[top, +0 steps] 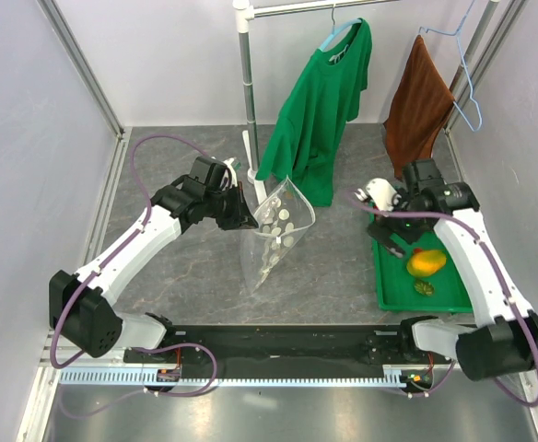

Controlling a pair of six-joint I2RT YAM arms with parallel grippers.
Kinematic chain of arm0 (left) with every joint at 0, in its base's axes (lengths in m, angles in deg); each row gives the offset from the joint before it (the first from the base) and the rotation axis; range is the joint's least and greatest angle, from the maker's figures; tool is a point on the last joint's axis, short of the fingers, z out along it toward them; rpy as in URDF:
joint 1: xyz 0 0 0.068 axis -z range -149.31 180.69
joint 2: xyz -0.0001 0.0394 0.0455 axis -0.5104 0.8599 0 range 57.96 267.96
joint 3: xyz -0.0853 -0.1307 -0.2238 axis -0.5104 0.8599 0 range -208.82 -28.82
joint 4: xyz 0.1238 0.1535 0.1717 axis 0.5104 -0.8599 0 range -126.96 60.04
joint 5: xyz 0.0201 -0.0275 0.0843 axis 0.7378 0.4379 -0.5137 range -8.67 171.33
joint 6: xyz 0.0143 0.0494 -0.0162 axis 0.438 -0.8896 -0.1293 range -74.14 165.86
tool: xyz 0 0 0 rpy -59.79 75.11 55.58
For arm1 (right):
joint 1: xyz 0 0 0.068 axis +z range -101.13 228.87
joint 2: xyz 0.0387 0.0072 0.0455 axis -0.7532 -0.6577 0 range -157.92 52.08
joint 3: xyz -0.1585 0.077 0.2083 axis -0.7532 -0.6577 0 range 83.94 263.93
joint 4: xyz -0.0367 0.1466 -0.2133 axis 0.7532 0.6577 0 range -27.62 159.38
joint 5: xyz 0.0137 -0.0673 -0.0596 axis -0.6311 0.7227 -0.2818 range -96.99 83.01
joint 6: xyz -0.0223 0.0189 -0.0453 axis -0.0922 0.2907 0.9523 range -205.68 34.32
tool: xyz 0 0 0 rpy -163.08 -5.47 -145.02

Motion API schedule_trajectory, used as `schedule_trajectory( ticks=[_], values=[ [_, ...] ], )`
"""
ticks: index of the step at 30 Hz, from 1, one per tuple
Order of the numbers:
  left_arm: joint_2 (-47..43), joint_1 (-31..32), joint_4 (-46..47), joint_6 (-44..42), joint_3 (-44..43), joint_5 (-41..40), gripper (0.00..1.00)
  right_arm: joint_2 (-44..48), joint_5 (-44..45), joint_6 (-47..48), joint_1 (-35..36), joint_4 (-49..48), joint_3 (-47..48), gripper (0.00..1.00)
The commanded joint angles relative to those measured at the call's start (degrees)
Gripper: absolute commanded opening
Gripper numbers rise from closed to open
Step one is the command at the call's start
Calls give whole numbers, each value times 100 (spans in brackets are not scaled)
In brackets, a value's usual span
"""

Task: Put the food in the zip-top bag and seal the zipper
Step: Open the zipper of the food storage bag at the center of the board, then pick up the fake fruit from the bin.

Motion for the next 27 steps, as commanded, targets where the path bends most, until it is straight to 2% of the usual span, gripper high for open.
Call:
schedule_trajectory(
  ticks=[1, 2, 5, 10, 15, 27],
  values=[
    [-15, 4, 143, 58, -4, 113, 2, -147, 592, 1722, -1072, 1038, -293, 98],
    [-15, 4, 152, 49, -4, 113, 2, -173, 619, 1969, -1527, 1055, -380, 98],
    [-6, 4, 152, 58, 31, 122, 2, -305, 830, 2813, -1846, 1038, -521, 98],
    [29, 4, 161, 49, 31, 131, 2, 27, 1120, 4112, -1865, 379, -1109, 98],
    [55, 4, 152, 58, 40, 166, 2, -6, 1278, 4493, -1865, -367, -1804, 98],
    [213, 4, 126, 40, -13, 210, 2, -332, 962, 5257, -1856, -1756, -2875, 98]
  ],
)
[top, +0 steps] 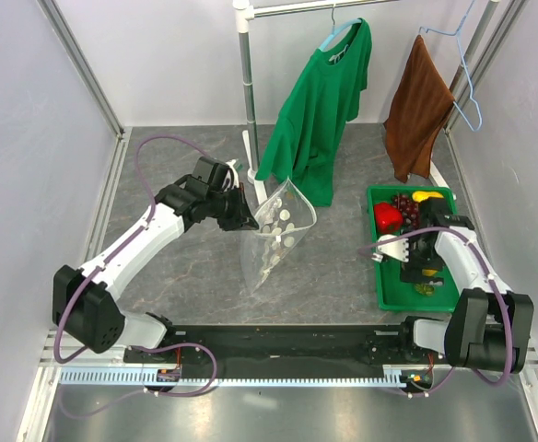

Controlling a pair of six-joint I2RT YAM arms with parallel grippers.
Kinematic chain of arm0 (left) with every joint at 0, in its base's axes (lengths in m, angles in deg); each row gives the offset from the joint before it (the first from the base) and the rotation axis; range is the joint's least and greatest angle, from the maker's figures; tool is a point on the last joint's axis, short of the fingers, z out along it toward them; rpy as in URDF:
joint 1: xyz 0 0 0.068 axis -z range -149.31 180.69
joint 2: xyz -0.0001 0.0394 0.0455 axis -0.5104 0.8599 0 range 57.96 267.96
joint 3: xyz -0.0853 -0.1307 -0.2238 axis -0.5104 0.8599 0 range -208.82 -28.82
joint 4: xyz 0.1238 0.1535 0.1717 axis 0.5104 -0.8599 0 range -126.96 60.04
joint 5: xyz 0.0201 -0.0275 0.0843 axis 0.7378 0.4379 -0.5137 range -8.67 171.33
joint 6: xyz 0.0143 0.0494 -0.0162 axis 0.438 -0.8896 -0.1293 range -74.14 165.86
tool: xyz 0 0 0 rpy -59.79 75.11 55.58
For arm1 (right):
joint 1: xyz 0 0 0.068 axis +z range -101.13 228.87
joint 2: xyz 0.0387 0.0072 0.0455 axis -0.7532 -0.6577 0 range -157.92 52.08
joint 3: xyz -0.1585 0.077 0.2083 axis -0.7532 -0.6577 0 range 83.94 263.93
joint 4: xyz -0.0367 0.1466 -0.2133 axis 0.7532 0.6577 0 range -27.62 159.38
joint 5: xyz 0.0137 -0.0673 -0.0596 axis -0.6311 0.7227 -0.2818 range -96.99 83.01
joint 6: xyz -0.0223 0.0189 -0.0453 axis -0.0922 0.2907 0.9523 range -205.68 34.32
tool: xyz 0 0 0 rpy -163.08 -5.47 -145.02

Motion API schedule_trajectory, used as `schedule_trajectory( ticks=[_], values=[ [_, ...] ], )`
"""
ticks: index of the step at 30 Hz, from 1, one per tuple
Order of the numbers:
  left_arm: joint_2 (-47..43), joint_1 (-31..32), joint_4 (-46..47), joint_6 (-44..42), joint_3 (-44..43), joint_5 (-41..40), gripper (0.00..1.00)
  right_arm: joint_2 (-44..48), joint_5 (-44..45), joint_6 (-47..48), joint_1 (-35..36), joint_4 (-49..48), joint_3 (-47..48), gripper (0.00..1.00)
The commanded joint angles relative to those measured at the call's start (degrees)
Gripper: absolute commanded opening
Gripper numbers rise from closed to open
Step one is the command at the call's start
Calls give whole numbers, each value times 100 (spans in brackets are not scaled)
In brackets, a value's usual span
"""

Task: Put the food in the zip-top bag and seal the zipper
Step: Pick up the fake fruit from the bin.

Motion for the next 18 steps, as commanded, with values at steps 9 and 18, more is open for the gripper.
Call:
schedule_trajectory(
  ticks=[9, 18],
  values=[
    [124, 4, 97, -13, 0, 190, 2, -461, -120, 291, -5, -1122, -404, 86],
    [115, -5, 79, -13, -43, 225, 2, -355, -988, -585, 12, 105, 1027, 46]
  ],
)
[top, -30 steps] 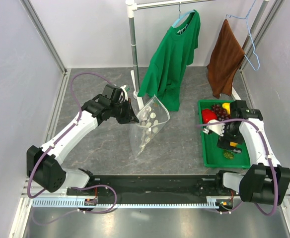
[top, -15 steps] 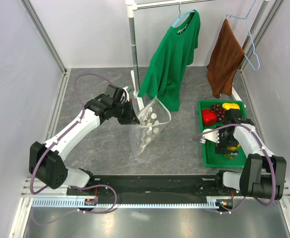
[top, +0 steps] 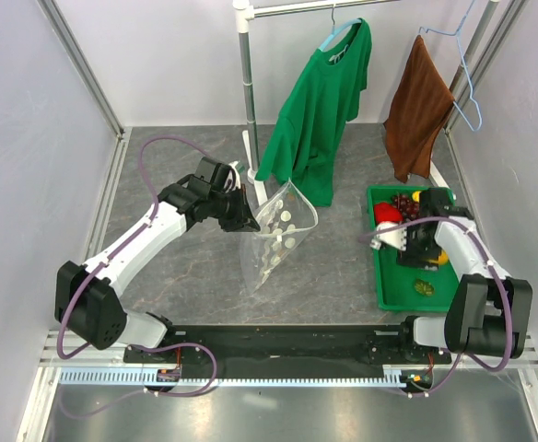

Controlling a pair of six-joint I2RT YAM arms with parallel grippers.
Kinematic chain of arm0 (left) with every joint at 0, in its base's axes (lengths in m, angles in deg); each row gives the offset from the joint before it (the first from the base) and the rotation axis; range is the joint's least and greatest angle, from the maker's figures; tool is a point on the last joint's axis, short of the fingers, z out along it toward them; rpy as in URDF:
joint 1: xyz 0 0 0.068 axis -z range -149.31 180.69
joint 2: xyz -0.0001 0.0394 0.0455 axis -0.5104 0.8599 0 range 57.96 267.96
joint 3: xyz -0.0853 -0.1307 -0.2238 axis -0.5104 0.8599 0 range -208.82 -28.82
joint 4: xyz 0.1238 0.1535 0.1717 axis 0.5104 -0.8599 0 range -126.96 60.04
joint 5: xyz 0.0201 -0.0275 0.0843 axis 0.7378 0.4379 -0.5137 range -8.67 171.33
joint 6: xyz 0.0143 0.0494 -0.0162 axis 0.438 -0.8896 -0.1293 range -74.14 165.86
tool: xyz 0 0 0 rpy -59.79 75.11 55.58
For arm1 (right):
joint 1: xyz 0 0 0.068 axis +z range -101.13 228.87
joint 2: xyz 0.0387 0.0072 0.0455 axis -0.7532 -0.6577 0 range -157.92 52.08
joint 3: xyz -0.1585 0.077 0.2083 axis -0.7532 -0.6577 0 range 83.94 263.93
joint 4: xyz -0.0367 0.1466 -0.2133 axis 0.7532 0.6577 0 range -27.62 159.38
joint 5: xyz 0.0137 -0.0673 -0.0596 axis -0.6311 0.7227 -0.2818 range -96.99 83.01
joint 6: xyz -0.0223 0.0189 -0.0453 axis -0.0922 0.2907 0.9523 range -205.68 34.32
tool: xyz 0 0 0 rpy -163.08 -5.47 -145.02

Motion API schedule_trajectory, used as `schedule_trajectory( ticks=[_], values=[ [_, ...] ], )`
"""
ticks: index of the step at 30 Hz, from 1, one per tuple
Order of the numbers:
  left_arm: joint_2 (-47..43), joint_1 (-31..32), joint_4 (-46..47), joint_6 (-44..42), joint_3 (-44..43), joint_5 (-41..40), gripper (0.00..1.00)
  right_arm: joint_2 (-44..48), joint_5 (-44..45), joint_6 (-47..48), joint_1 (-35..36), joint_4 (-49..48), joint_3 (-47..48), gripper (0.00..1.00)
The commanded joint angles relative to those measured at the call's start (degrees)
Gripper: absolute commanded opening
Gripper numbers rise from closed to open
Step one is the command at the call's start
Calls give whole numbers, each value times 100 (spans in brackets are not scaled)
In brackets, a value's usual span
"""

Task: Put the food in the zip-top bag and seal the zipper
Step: Pick up the fake fruit from the bin, then place the fake fruit in the zipper food storage bag.

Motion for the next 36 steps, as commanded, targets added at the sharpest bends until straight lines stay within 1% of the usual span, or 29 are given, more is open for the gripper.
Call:
schedule_trajectory(
  ticks=[1, 2, 3, 4, 5, 6, 7, 8, 9, 10, 11, 12, 13, 14, 15, 16, 17, 18, 19, 20, 21, 22, 23, 27, 30, 33, 34, 35, 36],
  values=[
    [-38, -23, 88, -11, -35, 138, 2, 4, -1021, -753, 4, 903, 1225, 45],
    [-38, -40, 79, -2, -17, 164, 2, -32, -1225, -955, 4, 1079, 1741, 44],
    [-55, -58, 79, 7, 0, 199, 2, -93, -1427, -1105, 12, 1472, 2016, 44],
    [-64, -84, 88, 7, 9, 243, 2, -224, -1690, -1472, 30, 1659, 2297, 44],
    [-82, -84, 97, -10, 9, 252, 2, -278, -2162, -1667, 108, 1826, 2874, 44],
    [-99, -84, 88, -19, 9, 252, 2, -348, -2480, -1852, 161, 2184, 3176, 43],
    [-117, -93, 88, -28, 18, 279, 2, -497, -2762, -2315, 223, 2345, 3474, 43],
    [-134, -102, 97, -19, 36, 288, 2, -577, -3391, -2571, 406, 2468, 4034, 43],
    [-143, -102, 88, -37, 36, 314, 2, -656, -3676, -2887, 512, 2609, 4292, 42],
    [-152, -111, 88, -37, 44, 358, 2, -743, -3949, -3491, 627, 2593, 4521, 41],
    [-152, -119, 106, -28, 53, 384, 2, -788, -4291, -3888, 915, 2531, 4871, 41],
    [-161, -120, 114, -28, 71, 393, 2, -797, -4799, -4319, 1040, 2165, 4979, 41],
    [-170, -128, 132, -19, 88, 463, 2, -771, -5056, -4793, 1171, 1840, 5024, 41],
    [-170, -128, 141, -11, 97, 490, 2, -727, -5259, -5990, 1416, 1410, 4902, 40],
    [-170, -128, 167, -2, 97, 542, 2, -509, -5504, -6602, 1532, 240, 4727, 41],
    [-170, -120, 185, -2, 97, 630, 2, -377, -5472, -7348, 1681, -477, 4499, 41],
    [-178, -128, 202, 7, 97, 657, 2, -236, -5402, -8399, 1952, -1180, 3966, 43],
    [-187, -128, 237, 16, 115, 692, 2, 26, -5210, -8941, 2077, -2501, 3674, 43],
    [-196, -137, 238, 16, 124, 762, 2, 133, -5025, -9303, 2226, -3080, 3410, 43],
    [-196, -137, 246, 25, 124, 797, 2, 195, -4728, -9515, 2593, -3520, 3024, 46],
    [-196, -146, 255, 33, 132, 832, 2, 196, -4490, -9587, 2797, -3873, 2942, 46],
    [-205, -163, 264, 51, 141, 893, 2, 144, -4148, -9536, 2973, -3902, 2898, 46],
    [-213, -172, 264, 60, 141, 938, 2, 65, -4014, -9457, 3262, -3903, 2880, 47],
    [-240, -295, 290, 95, 141, 1157, 2, -190, -3723, -9228, 3615, -3833, 2722, 48],
    [-214, -462, 343, 200, 141, 1500, 2, -252, -3626, -9017, 3835, -3736, 2555, 49],
    [-213, -533, 501, 262, 124, 1895, 2, -287, -3433, -8859, 4020, -3622, 2423, 76],
    [-248, -533, 562, 323, 158, 2087, 2, -287, -3381, -8850, 4046, -3613, 2440, 92],
    [-249, -533, 685, 350, 176, 2185, 2, -287, -3337, -8876, 4064, -3604, 2466, 97],
    [-266, -533, 703, 367, 185, 2256, 2, -270, -3336, -8893, 4073, -3595, 2519, 98]
  ],
)
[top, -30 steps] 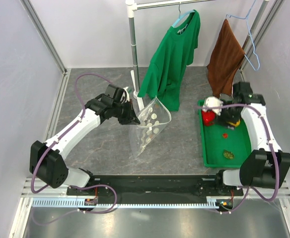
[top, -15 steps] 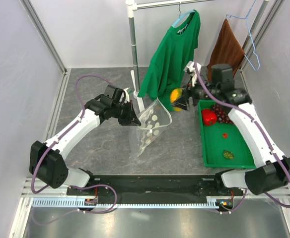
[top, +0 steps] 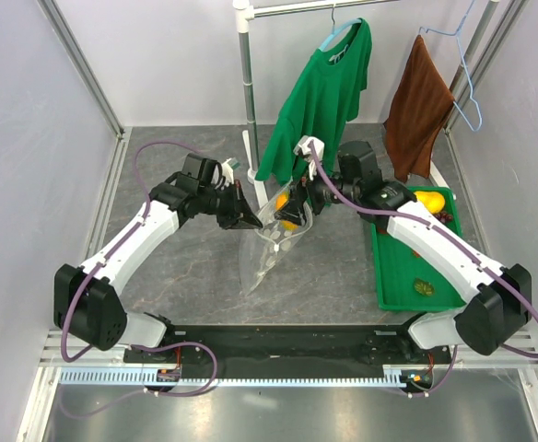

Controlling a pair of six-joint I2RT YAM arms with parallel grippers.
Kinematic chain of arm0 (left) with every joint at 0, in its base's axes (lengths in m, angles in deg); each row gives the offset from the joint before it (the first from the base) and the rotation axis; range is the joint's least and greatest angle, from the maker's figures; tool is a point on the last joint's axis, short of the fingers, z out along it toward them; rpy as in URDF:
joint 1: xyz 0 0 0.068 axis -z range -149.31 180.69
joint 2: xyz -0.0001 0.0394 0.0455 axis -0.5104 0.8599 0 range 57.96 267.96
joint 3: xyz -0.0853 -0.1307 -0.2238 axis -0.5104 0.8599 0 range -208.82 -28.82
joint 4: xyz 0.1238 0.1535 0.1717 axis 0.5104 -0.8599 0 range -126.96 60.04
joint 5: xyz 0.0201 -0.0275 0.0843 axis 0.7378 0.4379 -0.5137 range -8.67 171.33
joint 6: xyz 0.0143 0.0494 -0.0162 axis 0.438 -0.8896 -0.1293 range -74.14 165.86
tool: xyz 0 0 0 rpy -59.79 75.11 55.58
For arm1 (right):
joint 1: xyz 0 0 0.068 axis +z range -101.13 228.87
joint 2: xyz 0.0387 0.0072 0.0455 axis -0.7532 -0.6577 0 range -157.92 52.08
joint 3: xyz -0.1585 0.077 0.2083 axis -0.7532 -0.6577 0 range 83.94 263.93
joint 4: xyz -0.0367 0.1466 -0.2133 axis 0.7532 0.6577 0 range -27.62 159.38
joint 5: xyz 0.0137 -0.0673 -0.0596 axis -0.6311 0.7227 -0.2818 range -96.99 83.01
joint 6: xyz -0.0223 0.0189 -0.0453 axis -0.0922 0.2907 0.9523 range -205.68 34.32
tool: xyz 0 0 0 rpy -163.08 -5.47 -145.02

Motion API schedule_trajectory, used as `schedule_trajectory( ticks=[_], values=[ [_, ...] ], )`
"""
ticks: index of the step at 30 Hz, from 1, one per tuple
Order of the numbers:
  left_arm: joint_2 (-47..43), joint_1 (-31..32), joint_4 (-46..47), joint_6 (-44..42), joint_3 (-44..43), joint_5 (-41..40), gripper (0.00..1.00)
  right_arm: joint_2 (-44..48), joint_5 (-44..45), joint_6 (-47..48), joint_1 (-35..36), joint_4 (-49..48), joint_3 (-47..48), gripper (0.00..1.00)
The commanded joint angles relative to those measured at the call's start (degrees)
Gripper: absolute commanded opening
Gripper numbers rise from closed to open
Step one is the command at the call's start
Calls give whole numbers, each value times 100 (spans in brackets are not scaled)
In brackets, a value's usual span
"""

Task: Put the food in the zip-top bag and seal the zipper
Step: Place the fake fruit in the zipper food storage bag.

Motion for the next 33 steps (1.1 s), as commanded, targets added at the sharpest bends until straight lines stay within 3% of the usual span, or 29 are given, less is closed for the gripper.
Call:
schedule_trajectory(
  ticks=[1, 6, 14, 24, 27, 29, 30, 31, 33],
  values=[
    [-227, -8, 452, 269, 74, 800, 2, 56, 255, -37, 86, -168, 195, 98],
    [-271, 1, 540, 322, 100, 977, 2, 345, 211, -248, 86, 245, 443, 98],
    [-368, -8, 681, 462, 179, 1082, 2, 1119, 1825, -810, -116, 1123, -259, 95],
    [-368, -8, 690, 463, 214, 1021, 2, 795, 1143, -2541, -160, 492, -1042, 87],
    [-412, -8, 690, 454, 276, 1012, 2, 549, 1012, -2779, -160, 368, -1069, 78],
    [-473, -8, 690, 428, 302, 1021, 2, 461, 915, -2806, -169, 403, -1095, 60],
    [-508, -8, 690, 384, 328, 995, 2, 434, 758, -2806, -177, 430, -1069, 50],
    [-534, -8, 672, 349, 337, 977, 2, 417, 695, -2771, -221, 473, -1017, 29],
    [-657, -8, 419, 121, 259, 776, 2, 451, 633, -2692, -344, 657, -859, 6]
  ],
)
